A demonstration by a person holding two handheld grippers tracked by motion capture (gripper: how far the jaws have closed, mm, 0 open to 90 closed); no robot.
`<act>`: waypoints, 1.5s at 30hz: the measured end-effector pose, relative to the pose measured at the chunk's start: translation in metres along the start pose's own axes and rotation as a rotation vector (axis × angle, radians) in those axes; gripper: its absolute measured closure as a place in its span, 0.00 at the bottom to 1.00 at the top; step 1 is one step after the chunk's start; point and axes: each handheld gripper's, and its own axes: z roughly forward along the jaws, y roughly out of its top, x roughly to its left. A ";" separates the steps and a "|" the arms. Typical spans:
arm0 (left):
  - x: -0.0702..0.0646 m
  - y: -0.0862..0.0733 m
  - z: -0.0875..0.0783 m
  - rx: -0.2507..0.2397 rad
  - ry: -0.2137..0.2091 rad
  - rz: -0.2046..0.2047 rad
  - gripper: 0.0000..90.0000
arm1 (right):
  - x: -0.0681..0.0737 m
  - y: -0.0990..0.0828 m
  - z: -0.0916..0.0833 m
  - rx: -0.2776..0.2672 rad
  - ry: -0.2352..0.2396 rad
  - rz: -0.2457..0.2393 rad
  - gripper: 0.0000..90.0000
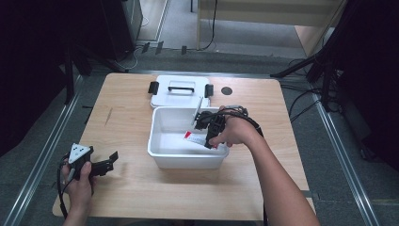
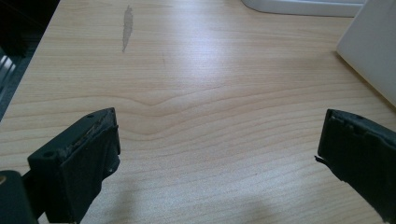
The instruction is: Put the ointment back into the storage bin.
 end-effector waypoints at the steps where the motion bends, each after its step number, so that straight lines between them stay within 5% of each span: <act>1: 0.000 0.000 0.000 0.000 0.000 0.000 0.00 | 0.000 0.000 0.001 0.002 0.001 -0.001 0.81; 45: 0.000 0.000 0.001 0.003 -0.004 -0.002 0.00 | 0.003 0.008 0.024 0.079 -0.024 -0.027 0.80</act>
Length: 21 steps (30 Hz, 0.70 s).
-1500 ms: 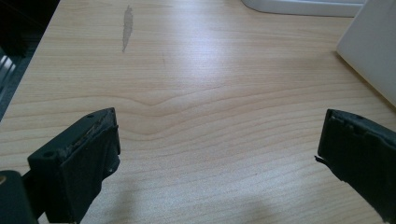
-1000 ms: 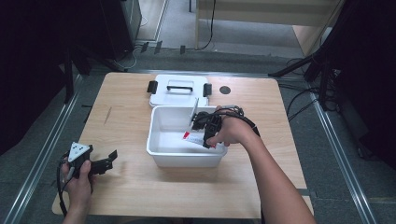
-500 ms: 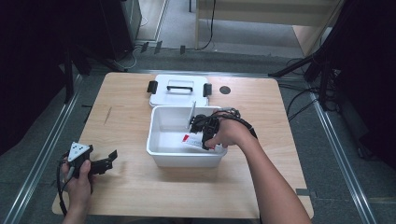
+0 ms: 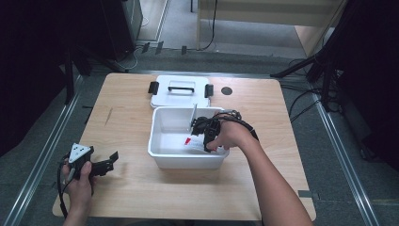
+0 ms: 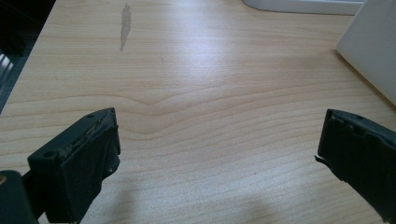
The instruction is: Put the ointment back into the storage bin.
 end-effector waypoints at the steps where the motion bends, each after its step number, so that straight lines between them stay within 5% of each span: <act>1: 0.000 0.000 0.000 0.001 -0.001 0.000 0.00 | 0.000 0.000 0.000 -0.001 0.000 -0.001 0.80; 21: 0.000 0.000 0.000 0.001 -0.002 0.000 0.00 | 0.001 0.000 0.002 0.018 0.012 -0.009 0.80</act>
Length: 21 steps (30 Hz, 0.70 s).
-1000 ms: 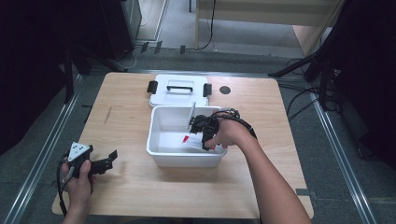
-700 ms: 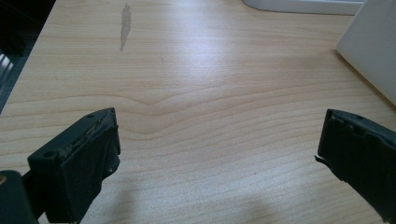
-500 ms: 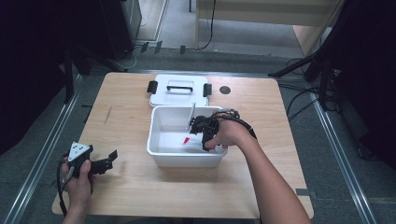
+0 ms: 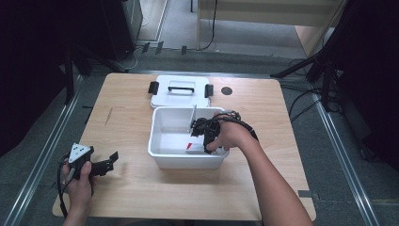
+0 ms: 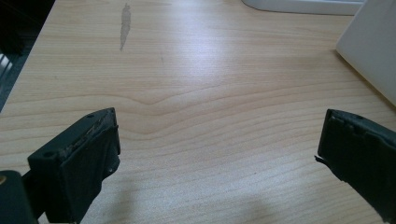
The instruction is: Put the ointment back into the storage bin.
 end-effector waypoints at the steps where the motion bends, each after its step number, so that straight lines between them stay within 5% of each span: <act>1: 0.000 0.000 0.000 0.000 0.000 0.000 0.00 | 0.000 0.000 0.000 0.004 -0.002 -0.001 0.80; 21: 0.000 0.000 0.000 0.004 -0.008 -0.001 0.00 | 0.001 -0.002 -0.002 0.005 0.009 0.008 0.82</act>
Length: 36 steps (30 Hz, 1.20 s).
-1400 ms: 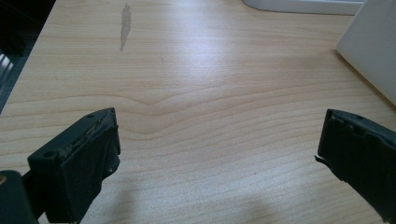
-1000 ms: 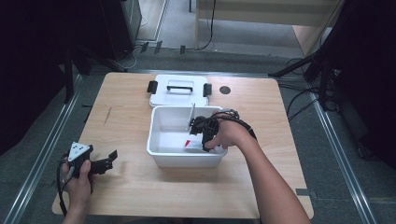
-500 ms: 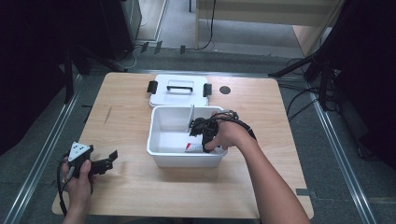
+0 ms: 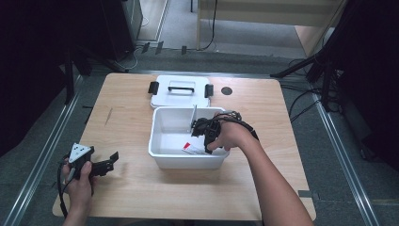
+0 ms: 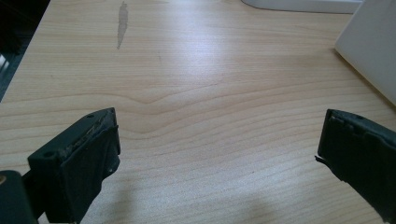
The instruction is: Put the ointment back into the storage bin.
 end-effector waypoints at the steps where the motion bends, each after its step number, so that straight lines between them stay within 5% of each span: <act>1: 0.000 0.000 0.000 0.000 -0.001 -0.001 0.00 | 0.000 0.000 -0.001 -0.006 0.000 0.001 0.80; 20: 0.000 0.000 0.000 0.002 -0.001 0.000 0.00 | -0.003 -0.017 -0.046 -0.141 -0.072 0.074 0.48; 26: 0.000 0.000 0.000 -0.001 0.001 0.000 0.00 | -0.007 -0.030 -0.063 -0.227 -0.043 0.163 0.53; 36: -0.001 0.000 0.000 -0.001 0.002 0.002 0.00 | -0.014 -0.057 -0.082 -0.322 -0.057 0.256 0.41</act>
